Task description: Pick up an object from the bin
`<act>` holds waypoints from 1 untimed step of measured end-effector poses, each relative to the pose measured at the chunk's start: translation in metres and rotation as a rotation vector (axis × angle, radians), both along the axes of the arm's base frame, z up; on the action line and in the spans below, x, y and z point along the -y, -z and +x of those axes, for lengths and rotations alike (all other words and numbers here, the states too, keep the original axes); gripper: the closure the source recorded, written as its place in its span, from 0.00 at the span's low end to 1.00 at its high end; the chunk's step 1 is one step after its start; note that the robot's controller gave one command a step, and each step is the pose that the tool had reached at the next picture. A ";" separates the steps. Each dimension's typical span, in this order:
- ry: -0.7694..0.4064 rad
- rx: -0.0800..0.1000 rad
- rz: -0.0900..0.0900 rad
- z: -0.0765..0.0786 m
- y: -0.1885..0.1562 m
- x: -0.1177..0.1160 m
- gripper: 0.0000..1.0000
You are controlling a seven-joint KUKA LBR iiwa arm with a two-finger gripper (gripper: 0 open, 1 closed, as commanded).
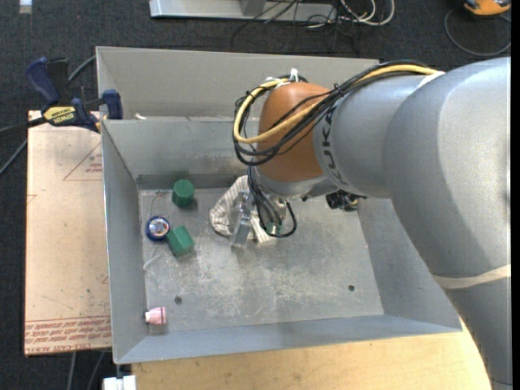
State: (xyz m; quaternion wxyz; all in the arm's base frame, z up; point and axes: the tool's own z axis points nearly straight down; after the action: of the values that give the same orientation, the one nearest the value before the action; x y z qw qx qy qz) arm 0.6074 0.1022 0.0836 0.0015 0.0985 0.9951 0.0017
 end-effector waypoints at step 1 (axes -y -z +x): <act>-0.022 0.011 0.002 0.026 -0.064 0.000 1.00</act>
Offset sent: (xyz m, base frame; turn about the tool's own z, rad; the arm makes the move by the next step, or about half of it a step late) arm 0.0462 -0.0123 0.0028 -0.1860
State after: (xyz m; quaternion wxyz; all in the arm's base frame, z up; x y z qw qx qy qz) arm 0.6335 0.1021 0.1480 0.0069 0.0875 0.9961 0.0032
